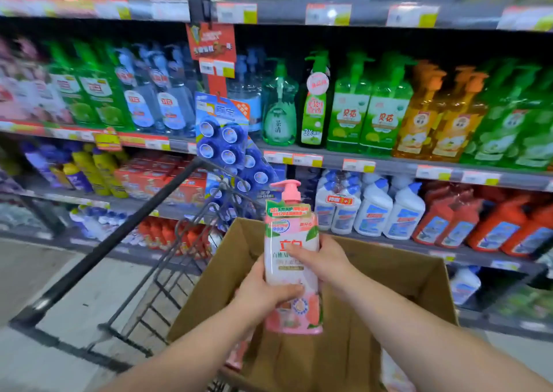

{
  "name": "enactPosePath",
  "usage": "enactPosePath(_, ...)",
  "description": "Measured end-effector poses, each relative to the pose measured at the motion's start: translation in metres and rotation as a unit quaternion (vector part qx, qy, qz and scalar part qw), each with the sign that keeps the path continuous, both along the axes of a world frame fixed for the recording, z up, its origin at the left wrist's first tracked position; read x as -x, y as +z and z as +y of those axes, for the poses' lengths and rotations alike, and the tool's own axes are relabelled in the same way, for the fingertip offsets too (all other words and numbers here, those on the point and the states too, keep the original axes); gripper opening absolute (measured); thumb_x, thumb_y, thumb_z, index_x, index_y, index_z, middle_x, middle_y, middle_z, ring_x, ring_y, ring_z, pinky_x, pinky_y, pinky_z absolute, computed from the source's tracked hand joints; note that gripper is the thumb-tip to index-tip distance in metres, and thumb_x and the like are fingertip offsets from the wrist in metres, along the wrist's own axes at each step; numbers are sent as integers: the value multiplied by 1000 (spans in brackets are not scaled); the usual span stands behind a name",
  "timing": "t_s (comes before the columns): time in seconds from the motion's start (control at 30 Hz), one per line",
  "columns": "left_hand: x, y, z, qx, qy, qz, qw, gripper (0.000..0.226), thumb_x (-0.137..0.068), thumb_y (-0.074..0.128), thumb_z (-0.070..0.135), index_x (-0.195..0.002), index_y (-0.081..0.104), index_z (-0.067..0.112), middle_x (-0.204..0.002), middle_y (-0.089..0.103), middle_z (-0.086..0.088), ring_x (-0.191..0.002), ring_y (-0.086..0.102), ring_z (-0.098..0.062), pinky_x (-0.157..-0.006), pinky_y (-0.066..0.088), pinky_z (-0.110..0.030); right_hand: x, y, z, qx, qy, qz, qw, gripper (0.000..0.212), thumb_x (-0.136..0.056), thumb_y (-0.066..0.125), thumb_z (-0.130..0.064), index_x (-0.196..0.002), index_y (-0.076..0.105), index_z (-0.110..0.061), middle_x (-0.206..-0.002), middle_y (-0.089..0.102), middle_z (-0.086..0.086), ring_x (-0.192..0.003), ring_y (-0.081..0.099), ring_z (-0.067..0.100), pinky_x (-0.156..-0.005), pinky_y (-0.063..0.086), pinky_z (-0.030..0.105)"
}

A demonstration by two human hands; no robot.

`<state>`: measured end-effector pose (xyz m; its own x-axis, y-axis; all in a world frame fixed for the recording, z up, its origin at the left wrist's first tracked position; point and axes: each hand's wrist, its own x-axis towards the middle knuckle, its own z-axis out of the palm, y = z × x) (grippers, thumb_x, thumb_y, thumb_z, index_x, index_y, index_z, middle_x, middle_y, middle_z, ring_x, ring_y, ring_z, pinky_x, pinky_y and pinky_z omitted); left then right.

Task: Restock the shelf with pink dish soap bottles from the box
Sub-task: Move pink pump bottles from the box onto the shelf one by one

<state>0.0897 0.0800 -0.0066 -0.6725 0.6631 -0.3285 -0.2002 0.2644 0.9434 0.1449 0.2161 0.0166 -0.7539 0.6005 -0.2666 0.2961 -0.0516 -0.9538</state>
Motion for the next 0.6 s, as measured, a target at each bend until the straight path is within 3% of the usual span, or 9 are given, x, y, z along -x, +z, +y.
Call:
enactPosePath(0.17, 16, 49, -43, -38, 64, 50, 996, 59, -70, 77, -3, -121, 54, 15, -107, 71, -10, -97, 69, -28, -89, 53, -49, 30, 48, -38, 8, 57, 55, 997, 20, -76, 79, -22, -87, 63, -23, -93, 72, 0, -79, 70, 11, -65, 56, 23)
enactPosePath(0.3, 35, 79, -83, -61, 122, 87, 987, 56, -71, 78, 3, -119, 56, 24, -106, 72, -1, -93, 70, -17, -77, 58, -30, 61, 84, -76, 7, 98, 93, 991, 15, -78, 77, -18, -84, 63, -21, -78, 69, -7, -59, 67, -1, -47, 50, 14)
enactPosePath(0.37, 47, 91, -106, -68, 141, 98, 983, 57, -71, 78, 6, -119, 55, 26, -106, 72, 1, -92, 70, -16, -75, 57, -28, 78, 97, -98, 7, 113, 116, 987, 16, -79, 76, -13, -79, 61, -20, -71, 66, -9, -48, 63, -4, -41, 46, 12)
enactPosePath(0.6, 107, 122, -214, -79, 203, 118, 969, 53, -70, 79, 5, -116, 56, 19, -106, 72, -4, -92, 70, -22, -86, 56, -42, 154, 132, -206, -2, 193, 133, 972, 15, -81, 73, -15, -94, 69, -10, -89, 72, 8, -64, 69, 10, -52, 54, 20)
